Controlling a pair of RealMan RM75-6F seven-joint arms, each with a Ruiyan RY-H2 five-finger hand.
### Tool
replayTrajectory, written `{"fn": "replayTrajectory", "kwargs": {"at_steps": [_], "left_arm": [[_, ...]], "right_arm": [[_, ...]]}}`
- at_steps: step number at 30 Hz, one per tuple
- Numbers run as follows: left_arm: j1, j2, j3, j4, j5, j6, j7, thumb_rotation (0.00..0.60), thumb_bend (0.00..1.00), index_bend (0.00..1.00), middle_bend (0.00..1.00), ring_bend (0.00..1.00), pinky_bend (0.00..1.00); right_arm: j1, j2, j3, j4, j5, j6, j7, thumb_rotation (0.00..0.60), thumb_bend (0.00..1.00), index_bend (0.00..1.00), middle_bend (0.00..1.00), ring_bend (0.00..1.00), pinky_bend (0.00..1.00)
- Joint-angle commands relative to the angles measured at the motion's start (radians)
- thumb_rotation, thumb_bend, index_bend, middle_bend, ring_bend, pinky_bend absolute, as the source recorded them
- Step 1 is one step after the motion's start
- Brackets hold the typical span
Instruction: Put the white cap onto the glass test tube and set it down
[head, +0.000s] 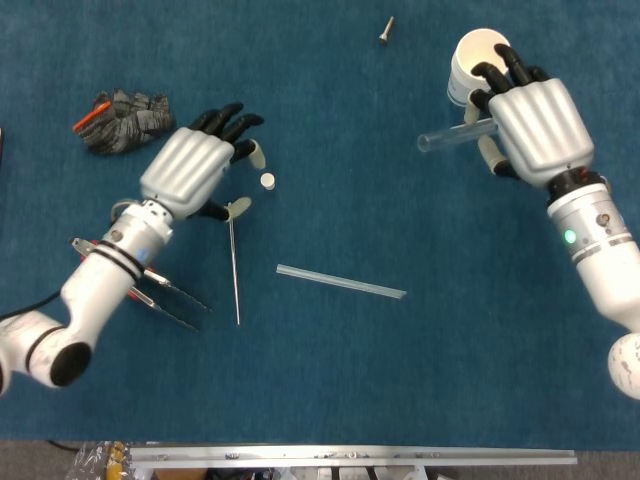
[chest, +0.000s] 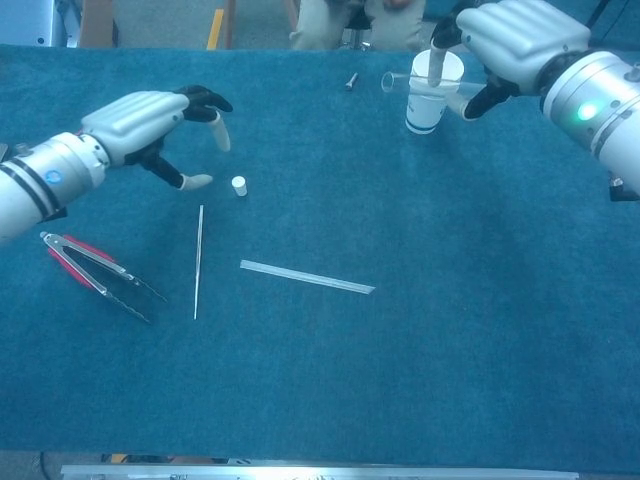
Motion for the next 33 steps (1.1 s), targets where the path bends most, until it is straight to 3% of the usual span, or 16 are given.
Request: {"fn": "replayTrajectory", "kwargs": {"at_steps": [1, 14, 33], "left_arm": [[-0.019, -0.037, -0.009, 0.035, -0.032, -0.011, 0.022, 0.572, 0.26, 0.39, 0.12, 0.0, 0.0], [-0.059, -0.166, -0.007, 0.155, -0.119, -0.017, 0.125, 0.6, 0.26, 0.41, 0.12, 0.0, 0.0], [-0.075, -0.27, -0.002, 0.298, -0.179, -0.034, 0.132, 0.6, 0.26, 0.45, 0.13, 0.0, 0.0]], "right_arm": [[-0.002, 0.001, -0.005, 0.011, -0.003, -0.008, 0.013, 0.6, 0.46, 0.61, 0.22, 0.06, 0.27], [-0.009, 0.0, -0.019, 0.048, -0.017, -0.032, 0.059, 0.6, 0.46, 0.61, 0.22, 0.06, 0.27], [-0.015, -0.011, -0.035, 0.092, -0.026, -0.06, 0.097, 0.6, 0.46, 0.61, 0.22, 0.06, 0.27]]}}
